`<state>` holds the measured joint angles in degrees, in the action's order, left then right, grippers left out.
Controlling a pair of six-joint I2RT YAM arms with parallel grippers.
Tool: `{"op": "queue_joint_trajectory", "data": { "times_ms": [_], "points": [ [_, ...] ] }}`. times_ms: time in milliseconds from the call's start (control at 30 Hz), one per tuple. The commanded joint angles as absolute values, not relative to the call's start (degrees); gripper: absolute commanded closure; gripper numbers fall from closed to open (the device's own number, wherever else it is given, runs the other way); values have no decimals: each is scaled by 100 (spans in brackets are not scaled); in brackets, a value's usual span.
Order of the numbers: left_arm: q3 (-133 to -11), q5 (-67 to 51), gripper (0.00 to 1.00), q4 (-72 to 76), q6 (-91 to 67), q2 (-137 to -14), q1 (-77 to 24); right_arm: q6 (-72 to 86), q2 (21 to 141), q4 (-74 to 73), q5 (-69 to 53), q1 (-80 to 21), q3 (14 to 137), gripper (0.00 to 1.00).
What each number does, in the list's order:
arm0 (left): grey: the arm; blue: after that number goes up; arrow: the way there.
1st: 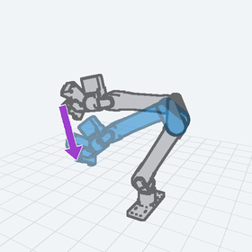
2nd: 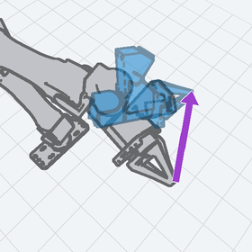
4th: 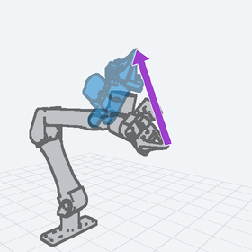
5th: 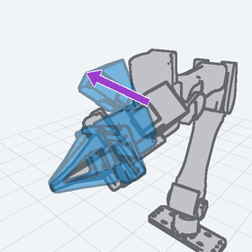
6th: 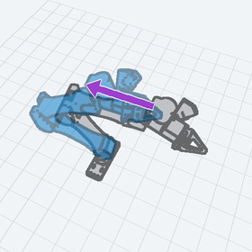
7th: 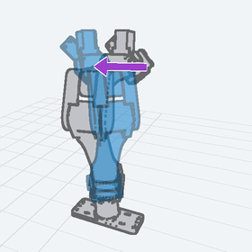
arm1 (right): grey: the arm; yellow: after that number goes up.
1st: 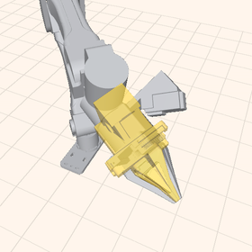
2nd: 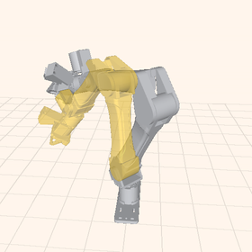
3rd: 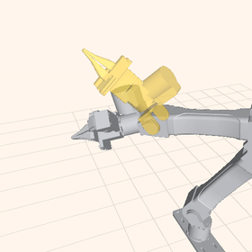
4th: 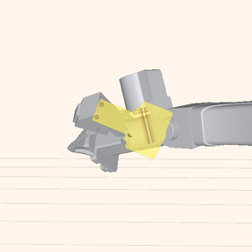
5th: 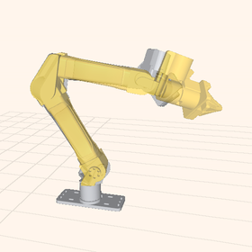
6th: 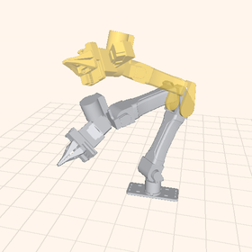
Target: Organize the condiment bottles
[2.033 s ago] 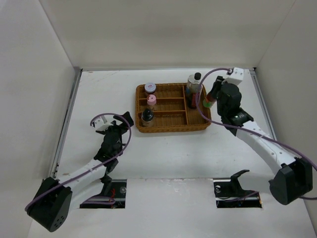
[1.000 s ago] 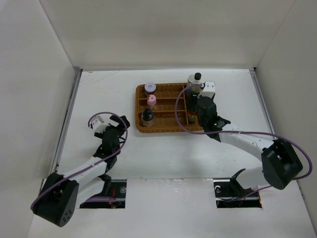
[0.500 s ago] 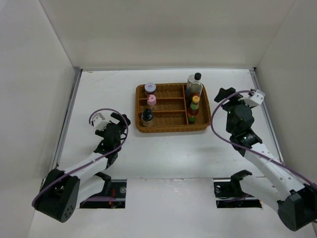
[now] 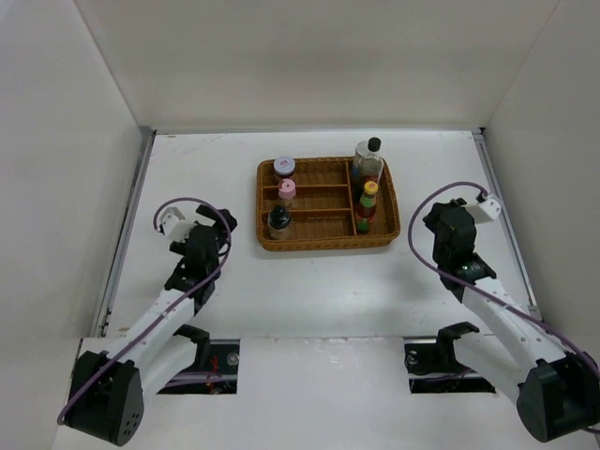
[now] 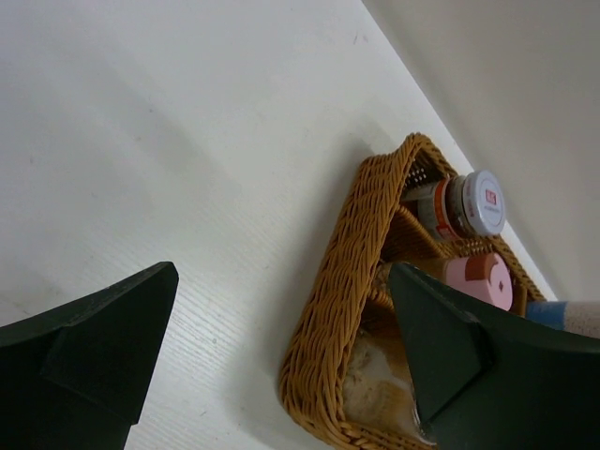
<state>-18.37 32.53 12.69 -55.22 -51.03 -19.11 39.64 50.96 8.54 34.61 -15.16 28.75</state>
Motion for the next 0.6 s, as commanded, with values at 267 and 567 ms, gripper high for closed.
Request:
{"op": "queue_joint_trajectory", "data": {
  "times_ms": [267,567],
  "points": [
    [-2276,3120,0,422,-5528,-5317,-1630,4342,5624,1502,2865,-1525,2672,74],
    [-2276,2716,0,756,-5484,-5765,-1586,4061,5607,1565,2971,-1534,2663,44]
  ]
}}
